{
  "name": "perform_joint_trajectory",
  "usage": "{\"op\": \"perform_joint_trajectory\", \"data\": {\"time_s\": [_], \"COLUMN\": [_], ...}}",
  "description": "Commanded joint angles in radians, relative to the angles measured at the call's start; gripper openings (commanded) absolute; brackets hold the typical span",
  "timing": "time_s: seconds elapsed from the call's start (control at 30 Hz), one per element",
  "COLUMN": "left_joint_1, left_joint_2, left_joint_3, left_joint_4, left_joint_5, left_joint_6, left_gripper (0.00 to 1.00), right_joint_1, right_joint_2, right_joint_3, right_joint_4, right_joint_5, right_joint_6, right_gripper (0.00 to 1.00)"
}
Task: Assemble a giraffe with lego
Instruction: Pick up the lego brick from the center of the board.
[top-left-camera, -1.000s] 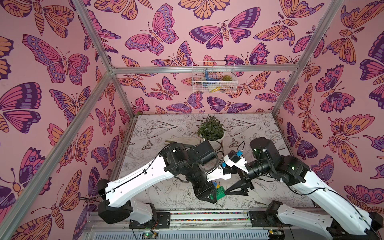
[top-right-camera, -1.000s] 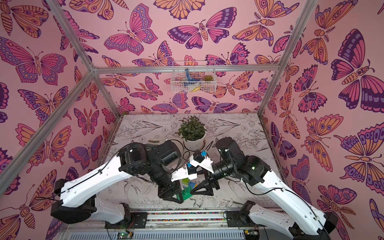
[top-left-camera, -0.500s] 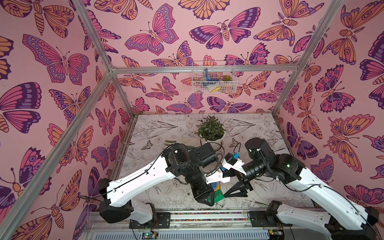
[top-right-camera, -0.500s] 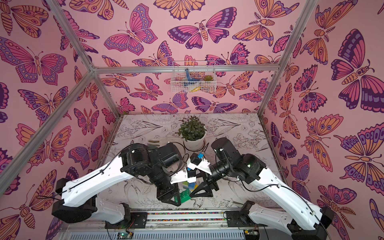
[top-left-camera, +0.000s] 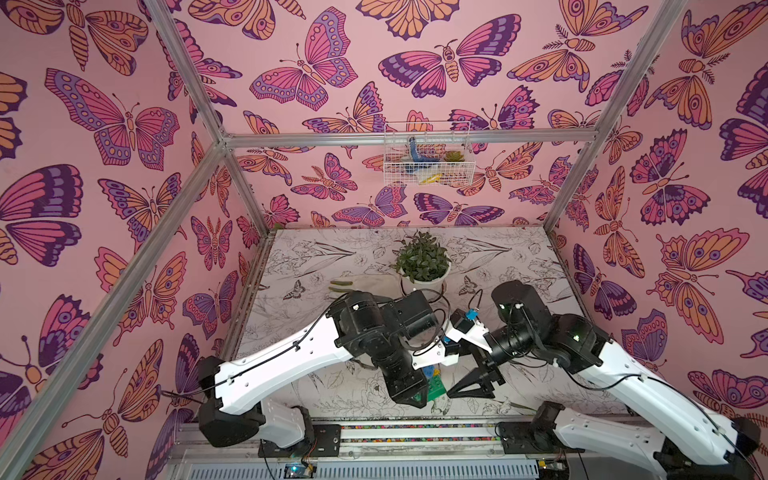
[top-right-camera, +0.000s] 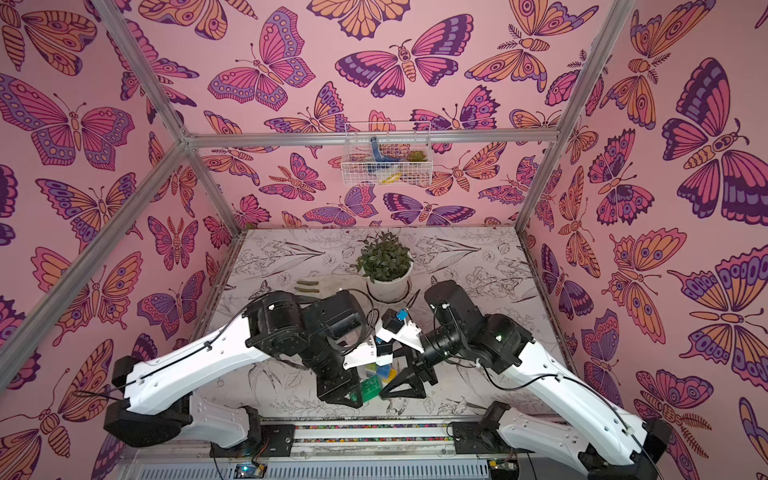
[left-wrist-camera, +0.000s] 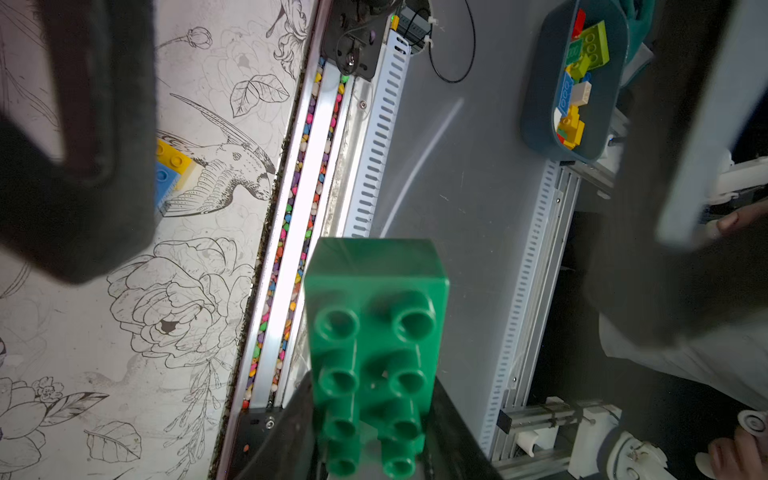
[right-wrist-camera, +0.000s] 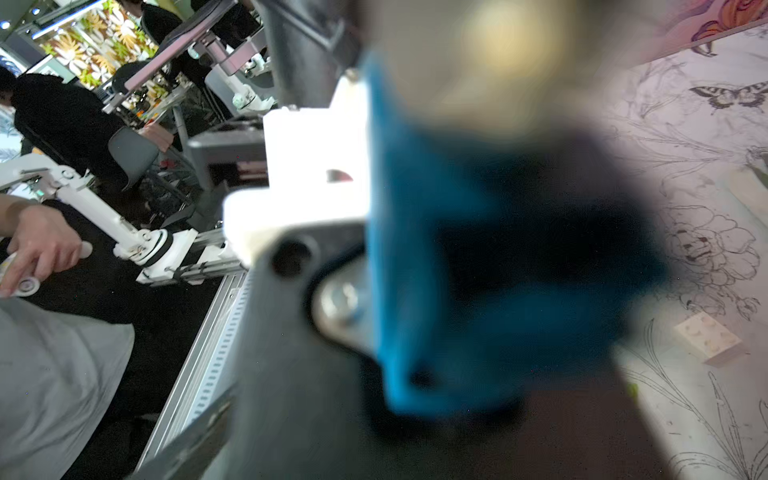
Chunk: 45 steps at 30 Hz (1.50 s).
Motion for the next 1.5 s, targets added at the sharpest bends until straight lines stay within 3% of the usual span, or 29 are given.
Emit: {"op": "perform_joint_trajectory", "data": {"time_s": [0.0, 0.13, 0.33, 0.8, 1.47], "left_joint_1": [0.012, 0.014, 0.018, 0.048, 0.055], "left_joint_2": [-0.05, -0.071, -0.078, -0.091, -0.044], "left_joint_3": [-0.044, -0.088, -0.093, -0.008, 0.052], "left_joint_4": [0.101, 0.122, 0.126, 0.162, 0.173], "left_joint_5": [-0.016, -0.002, 0.007, 0.153, 0.184], "left_joint_6": [-0.013, -0.021, -0.012, -0.048, -0.069], "left_gripper": [0.0, 0.0, 0.0, 0.0, 0.0], "right_joint_1": [-0.057, -0.131, -0.132, -0.132, -0.128], "right_joint_2": [-0.077, -0.143, -0.152, -0.159, -0.143], "right_joint_3": [-0.048, -0.083, -0.1, -0.156, -0.157], "right_joint_4": [0.125, 0.212, 0.255, 0.426, 0.38], "right_joint_5": [0.035, 0.015, -0.017, -0.094, -0.159], "right_joint_6": [0.144, 0.235, 0.28, 0.391, 0.345], "right_gripper": [0.93, 0.94, 0.94, 0.93, 0.89]}}
